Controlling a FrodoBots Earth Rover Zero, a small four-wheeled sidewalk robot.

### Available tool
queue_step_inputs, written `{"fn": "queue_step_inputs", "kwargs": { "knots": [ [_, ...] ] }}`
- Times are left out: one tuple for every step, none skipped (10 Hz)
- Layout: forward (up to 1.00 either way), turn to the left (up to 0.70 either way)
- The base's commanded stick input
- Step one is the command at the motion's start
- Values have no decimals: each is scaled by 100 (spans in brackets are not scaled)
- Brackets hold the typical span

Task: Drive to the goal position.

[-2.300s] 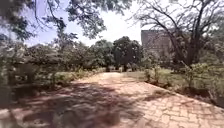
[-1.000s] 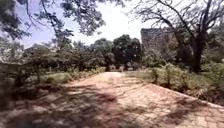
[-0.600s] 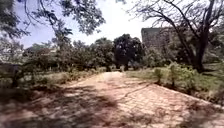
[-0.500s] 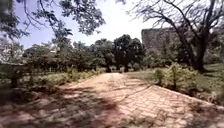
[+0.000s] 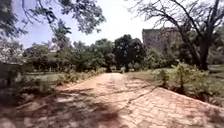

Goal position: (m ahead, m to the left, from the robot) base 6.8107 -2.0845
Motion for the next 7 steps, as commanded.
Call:
{"fn": "queue_step_inputs", "kwargs": {
  "knots": [
    [70, 0],
    [70, 0],
    [70, 0],
    [70, 0],
    [70, 0],
    [70, 0],
    [70, 0]
  ]
}}
